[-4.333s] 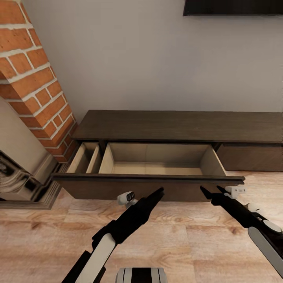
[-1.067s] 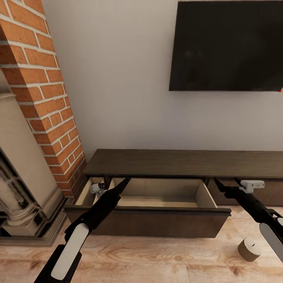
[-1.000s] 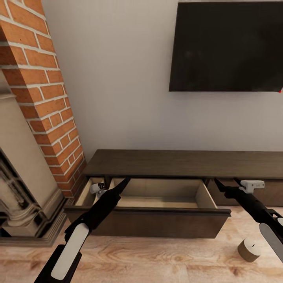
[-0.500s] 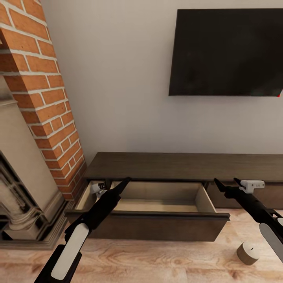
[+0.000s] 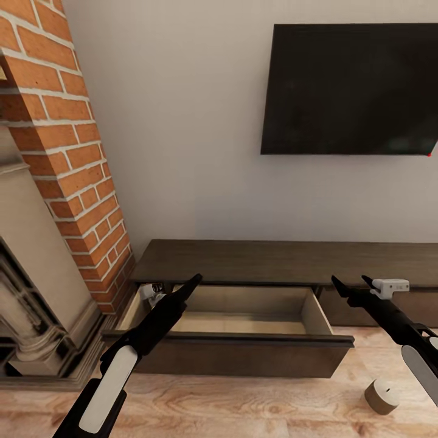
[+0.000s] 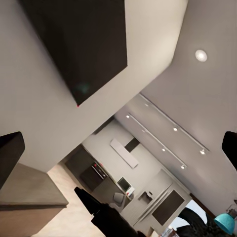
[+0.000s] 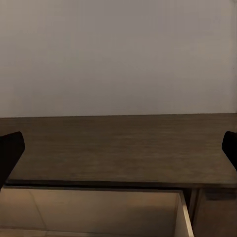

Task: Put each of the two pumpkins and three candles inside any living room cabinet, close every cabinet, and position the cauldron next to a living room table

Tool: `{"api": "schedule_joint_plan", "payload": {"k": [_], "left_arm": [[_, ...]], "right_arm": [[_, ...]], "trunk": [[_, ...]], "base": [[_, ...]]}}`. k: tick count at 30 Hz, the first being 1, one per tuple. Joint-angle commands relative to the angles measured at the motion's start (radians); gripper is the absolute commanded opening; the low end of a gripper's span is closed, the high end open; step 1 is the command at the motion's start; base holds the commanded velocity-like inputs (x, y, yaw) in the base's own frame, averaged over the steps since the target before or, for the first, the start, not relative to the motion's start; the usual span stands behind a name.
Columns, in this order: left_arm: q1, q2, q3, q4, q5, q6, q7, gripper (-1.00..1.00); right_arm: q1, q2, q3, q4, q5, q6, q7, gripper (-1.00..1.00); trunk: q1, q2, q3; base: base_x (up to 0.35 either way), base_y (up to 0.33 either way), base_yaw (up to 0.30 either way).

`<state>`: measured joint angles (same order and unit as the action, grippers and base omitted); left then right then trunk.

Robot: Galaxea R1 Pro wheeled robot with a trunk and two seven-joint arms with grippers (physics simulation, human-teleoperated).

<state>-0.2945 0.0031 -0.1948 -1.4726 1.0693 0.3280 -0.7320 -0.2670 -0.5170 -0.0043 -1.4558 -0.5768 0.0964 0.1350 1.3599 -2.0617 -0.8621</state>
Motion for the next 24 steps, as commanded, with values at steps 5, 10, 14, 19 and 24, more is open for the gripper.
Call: {"api": "schedule_joint_plan", "payload": {"k": [5, 10, 14, 19, 24], "left_arm": [[0.0, -0.001, 0.0, 0.006, -0.016, -0.001, 0.002, 1.0], [-0.001, -0.004, 0.0, 0.009, -0.123, 0.0, -0.001, 1.0], [-0.001, -0.009, 0.0, 0.01, -0.142, 0.0, 0.0, 1.0], [-0.002, -0.008, 0.0, 0.011, -0.145, 0.0, 0.0, 1.0], [-0.002, -0.003, 0.0, 0.011, -0.146, -0.005, -0.004, 1.0]], "right_arm": [[0.0, 0.0, 0.001, 0.0, 0.0, 0.005, 0.0, 1.0], [0.0, 0.0, 0.001, 0.0, -0.001, 0.006, 0.0, 1.0], [0.0, 0.0, 0.001, 0.0, -0.003, 0.006, 0.0, 1.0], [0.0, 0.0, 0.001, 0.0, -0.003, 0.006, 0.0, 1.0], [0.0, 0.0, 0.001, 0.0, -0.004, 0.006, 0.0, 1.0]], "trunk": [[-0.019, 0.035, 0.016], [-0.038, 0.07, 0.031], [-0.054, 0.098, 0.044], [-0.073, 0.133, 0.06], [-0.092, 0.168, 0.075]], "base": [[0.0, 0.0, 0.0], [0.0, 0.0, 0.0], [0.0, 0.0, 0.0], [0.0, 0.0, 0.0], [0.0, 0.0, 0.0]]}}
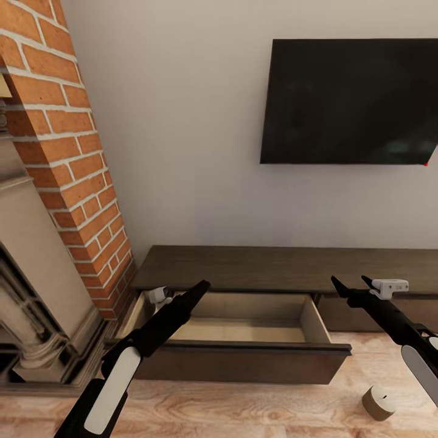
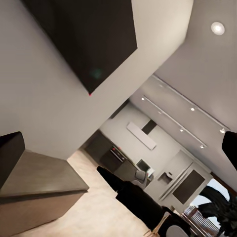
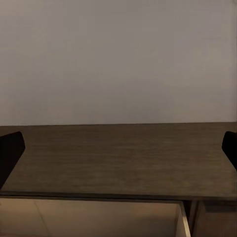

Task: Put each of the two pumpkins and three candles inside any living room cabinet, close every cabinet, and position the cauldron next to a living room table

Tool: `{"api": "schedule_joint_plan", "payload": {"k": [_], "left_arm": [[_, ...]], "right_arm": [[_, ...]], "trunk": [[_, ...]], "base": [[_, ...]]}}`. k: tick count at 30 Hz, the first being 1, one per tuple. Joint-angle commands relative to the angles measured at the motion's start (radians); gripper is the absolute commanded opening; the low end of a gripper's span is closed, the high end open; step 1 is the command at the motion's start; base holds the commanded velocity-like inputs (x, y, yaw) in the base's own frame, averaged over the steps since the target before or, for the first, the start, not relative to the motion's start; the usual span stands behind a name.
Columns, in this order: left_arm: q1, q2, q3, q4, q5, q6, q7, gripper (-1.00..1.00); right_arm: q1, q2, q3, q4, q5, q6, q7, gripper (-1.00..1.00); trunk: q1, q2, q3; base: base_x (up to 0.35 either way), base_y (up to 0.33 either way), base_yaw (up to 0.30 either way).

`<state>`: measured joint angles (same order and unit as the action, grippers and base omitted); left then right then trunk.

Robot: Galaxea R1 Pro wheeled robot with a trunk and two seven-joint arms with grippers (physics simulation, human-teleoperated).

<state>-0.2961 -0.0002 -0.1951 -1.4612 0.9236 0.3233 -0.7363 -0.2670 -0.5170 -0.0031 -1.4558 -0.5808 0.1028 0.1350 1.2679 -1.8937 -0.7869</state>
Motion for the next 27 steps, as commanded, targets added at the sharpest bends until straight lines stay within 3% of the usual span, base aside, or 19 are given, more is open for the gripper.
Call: {"api": "schedule_joint_plan", "payload": {"k": [1, 8, 14, 18, 27], "left_arm": [[0.0, 0.001, 0.0, 0.0, 0.0, -0.003, -0.001, 1.0], [0.003, 0.005, 0.004, 0.033, 0.001, -0.037, -0.006, 1.0], [0.003, 0.003, 0.056, 0.092, 0.006, -0.051, -0.008, 1.0], [0.003, 0.002, 0.071, 0.119, 0.011, -0.052, -0.008, 1.0], [0.003, 0.002, 0.08, 0.124, 0.012, -0.052, -0.008, 1.0]], "right_arm": [[0.0, 0.0, 0.0, 0.001, 0.0, 0.0, 0.0, 1.0], [0.0, 0.001, 0.001, 0.006, 0.001, 0.0, 0.001, 1.0], [0.0, 0.0, 0.0, 0.006, 0.002, 0.0, 0.002, 1.0], [0.0, 0.001, 0.001, 0.006, 0.001, 0.0, 0.002, 1.0], [0.0, 0.0, 0.002, 0.006, 0.001, 0.0, 0.002, 1.0]], "trunk": [[0.0, 0.0, 0.0], [0.0, 0.0, 0.0], [0.0, 0.0, 0.0], [0.0, 0.0, 0.0], [0.0, 0.0, 0.0]], "base": [[0.0, 0.0, 0.0], [0.0, 0.0, 0.0], [0.0, 0.0, 0.0], [0.01, 0.0, 0.0], [0.268, 0.0, 0.0]]}}
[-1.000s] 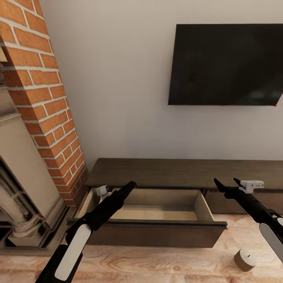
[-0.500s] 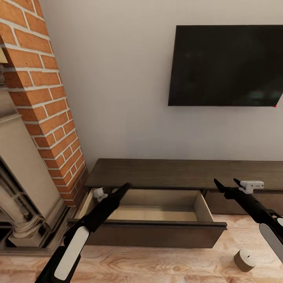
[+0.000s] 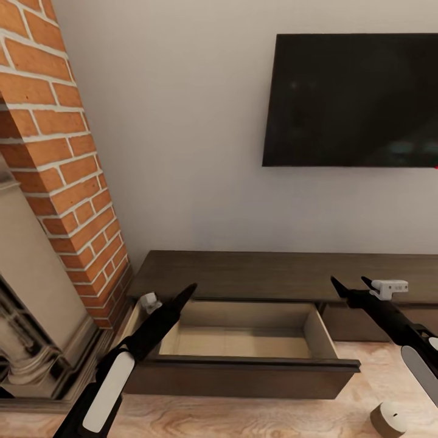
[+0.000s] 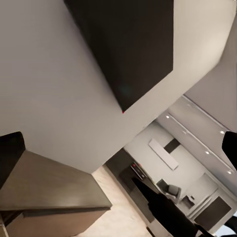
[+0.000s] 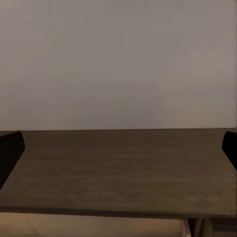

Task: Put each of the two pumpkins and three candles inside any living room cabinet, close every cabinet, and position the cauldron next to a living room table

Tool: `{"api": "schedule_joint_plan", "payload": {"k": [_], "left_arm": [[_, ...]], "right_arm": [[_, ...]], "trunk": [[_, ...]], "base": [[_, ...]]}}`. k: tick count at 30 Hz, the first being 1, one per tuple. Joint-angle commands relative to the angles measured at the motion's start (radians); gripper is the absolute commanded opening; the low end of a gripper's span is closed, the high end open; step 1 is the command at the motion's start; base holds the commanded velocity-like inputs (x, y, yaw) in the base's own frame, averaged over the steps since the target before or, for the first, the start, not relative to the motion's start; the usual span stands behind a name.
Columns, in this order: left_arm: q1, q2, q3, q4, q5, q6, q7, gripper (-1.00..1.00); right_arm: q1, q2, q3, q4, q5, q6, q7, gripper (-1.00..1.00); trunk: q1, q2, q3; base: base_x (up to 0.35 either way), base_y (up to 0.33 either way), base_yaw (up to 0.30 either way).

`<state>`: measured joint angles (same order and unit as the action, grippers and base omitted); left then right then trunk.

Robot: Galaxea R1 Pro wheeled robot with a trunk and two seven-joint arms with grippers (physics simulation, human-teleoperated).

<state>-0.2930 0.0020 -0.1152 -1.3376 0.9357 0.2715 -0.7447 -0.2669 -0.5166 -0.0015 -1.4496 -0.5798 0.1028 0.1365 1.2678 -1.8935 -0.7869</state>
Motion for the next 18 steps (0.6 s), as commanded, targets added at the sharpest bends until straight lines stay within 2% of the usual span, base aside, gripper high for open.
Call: {"api": "schedule_joint_plan", "payload": {"k": [1, 8, 18], "left_arm": [[0.0, 0.0, 0.0, 0.001, 0.0, 0.0, 0.0, 1.0], [0.0, 0.0, 0.0, 0.0, 0.0, 0.0, -0.001, 1.0], [0.0, 0.0, 0.0, 0.0, -0.001, 0.0, 0.0, 1.0]], "right_arm": [[0.0, 0.0, 0.0, 0.0, 0.0, 0.0, 0.0, 1.0], [0.0, 0.001, 0.0, 0.0, 0.0, 0.0, 0.0, 1.0], [0.0, 0.0, 0.0, -0.001, 0.002, 0.001, 0.0, 1.0]], "trunk": [[0.0, 0.0, 0.0], [0.0, 0.0, 0.0], [0.0, 0.0, 0.0]], "base": [[0.328, 0.0, 0.0], [0.285, 0.0, 0.0], [0.025, 0.0, 0.0]]}}
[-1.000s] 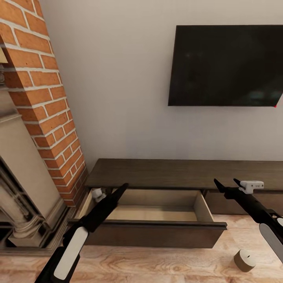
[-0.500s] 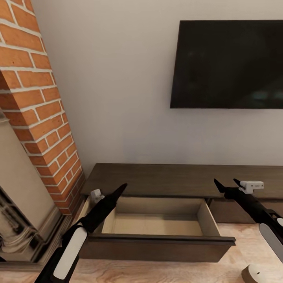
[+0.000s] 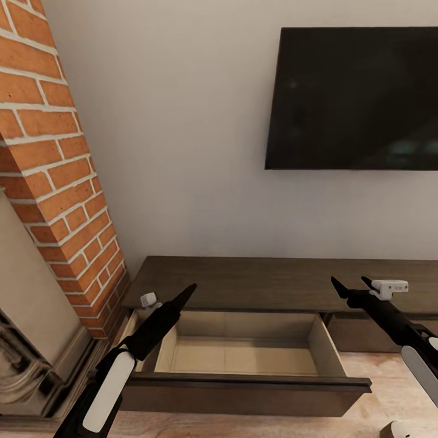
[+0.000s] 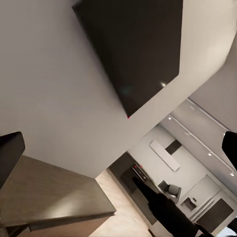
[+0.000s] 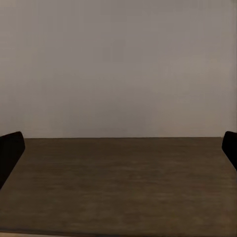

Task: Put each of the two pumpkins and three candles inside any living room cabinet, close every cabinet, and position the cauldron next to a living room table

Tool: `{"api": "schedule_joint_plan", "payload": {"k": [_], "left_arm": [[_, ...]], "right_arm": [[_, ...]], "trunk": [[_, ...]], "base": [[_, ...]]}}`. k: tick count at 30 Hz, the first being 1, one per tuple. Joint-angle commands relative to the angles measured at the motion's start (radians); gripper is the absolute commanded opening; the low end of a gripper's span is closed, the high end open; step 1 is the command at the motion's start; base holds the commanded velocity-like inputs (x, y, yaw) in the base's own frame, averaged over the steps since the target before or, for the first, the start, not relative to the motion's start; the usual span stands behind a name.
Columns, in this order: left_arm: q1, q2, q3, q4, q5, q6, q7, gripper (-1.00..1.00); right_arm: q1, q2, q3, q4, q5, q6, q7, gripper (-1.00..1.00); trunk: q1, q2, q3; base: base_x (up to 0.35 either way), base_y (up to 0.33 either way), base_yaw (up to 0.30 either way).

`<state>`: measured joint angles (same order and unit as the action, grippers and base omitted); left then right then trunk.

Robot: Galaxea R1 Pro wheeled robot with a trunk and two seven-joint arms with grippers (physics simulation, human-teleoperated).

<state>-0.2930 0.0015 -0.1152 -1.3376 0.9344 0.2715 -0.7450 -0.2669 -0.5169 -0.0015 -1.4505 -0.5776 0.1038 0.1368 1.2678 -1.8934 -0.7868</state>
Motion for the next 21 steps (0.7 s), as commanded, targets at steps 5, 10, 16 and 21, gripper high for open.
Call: {"api": "schedule_joint_plan", "payload": {"k": [5, 10, 16, 21], "left_arm": [[0.0, 0.0, 0.0, 0.0, -0.003, 0.0, 0.001, 1.0], [0.0, 0.0, 0.0, -0.001, -0.005, -0.01, 0.001, 1.0], [0.0, 0.0, 0.0, 0.0, -0.009, -0.021, 0.001, 1.0], [0.0, 0.0, 0.0, 0.0, -0.009, -0.021, 0.002, 1.0]], "right_arm": [[0.0, -0.002, -0.007, -0.002, 0.001, 0.001, -0.006, 1.0], [0.0, -0.008, -0.015, -0.005, 0.0, 0.03, -0.109, 1.0], [-0.001, -0.009, -0.026, -0.015, -0.001, 0.169, -0.408, 1.0], [-0.006, -0.012, -0.063, -0.026, -0.004, 0.316, -0.461, 1.0]], "trunk": [[0.0, 0.0, 0.0], [0.0, 0.0, 0.0], [0.0, 0.0, 0.0], [0.0, 0.0, 0.0]], "base": [[0.129, -0.069, 0.0], [0.183, -0.072, 0.0], [0.014, -0.005, 0.0], [0.0, 0.0, 0.0]]}}
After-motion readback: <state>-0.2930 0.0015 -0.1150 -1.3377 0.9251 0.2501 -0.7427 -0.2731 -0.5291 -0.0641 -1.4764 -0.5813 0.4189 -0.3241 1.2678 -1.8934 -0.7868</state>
